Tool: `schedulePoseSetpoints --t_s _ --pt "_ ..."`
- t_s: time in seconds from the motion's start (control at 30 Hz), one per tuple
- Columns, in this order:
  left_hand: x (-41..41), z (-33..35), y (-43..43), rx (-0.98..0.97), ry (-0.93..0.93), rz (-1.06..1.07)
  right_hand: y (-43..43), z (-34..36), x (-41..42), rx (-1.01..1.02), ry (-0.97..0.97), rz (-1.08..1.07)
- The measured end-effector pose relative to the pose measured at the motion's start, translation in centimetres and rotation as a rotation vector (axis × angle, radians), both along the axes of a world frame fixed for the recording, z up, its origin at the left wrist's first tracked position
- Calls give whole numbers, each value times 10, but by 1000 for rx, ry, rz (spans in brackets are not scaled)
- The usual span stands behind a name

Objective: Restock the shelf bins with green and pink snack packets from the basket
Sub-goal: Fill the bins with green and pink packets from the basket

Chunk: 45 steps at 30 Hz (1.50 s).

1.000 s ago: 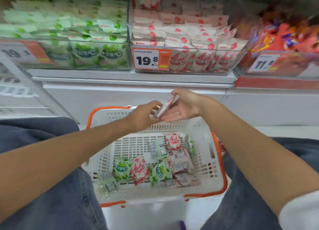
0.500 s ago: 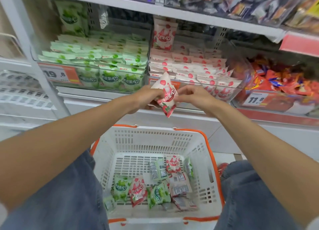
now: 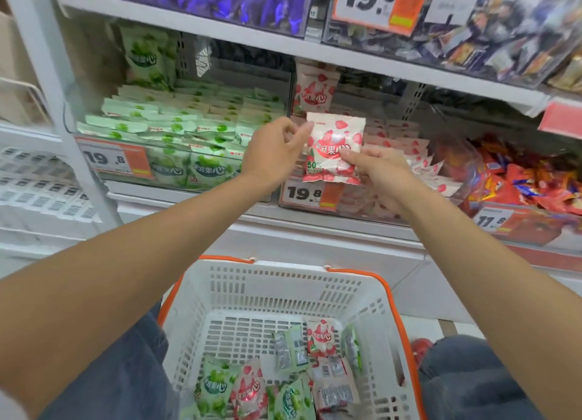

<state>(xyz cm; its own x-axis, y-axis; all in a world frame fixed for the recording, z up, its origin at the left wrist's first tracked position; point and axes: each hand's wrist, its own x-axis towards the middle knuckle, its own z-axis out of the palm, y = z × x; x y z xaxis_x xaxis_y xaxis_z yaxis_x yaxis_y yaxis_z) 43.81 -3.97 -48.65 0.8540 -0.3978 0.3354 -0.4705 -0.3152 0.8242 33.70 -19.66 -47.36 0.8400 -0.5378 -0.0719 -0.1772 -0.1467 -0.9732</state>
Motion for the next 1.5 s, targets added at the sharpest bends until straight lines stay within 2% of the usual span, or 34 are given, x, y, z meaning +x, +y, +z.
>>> schedulePoseSetpoints --t_s 0.1,0.2,0.33,0.5,0.57,0.73,0.93,1.1,1.33,1.5 --pt "33 5 -10 75 -184 100 -19 7 41 -72 -50 -123" --pt "64 4 -23 82 -235 139 -29 9 93 -100 -116 -240" --pt "110 5 -39 69 -160 141 -32 8 152 -69 -130 -248" --pt "140 14 -71 149 72 -66 -35 -3 189 -280 -131 -361" --pt "143 19 -83 190 93 -103 -37 -7 195 -256 -125 -356" --pt "151 19 -90 111 104 -121 -39 -14 197 -270 -134 -343" --pt "160 23 -90 104 46 -174 -44 -7 198 -147 -279 -329" --pt "163 20 -98 68 100 -197 -42 -8 201 -36 -285 -277" --pt "158 25 -98 -8 56 -208 -50 -1 199 -141 -302 -328" --pt "157 19 -102 159 59 -166 -44 -11 201 -190 -164 -259"
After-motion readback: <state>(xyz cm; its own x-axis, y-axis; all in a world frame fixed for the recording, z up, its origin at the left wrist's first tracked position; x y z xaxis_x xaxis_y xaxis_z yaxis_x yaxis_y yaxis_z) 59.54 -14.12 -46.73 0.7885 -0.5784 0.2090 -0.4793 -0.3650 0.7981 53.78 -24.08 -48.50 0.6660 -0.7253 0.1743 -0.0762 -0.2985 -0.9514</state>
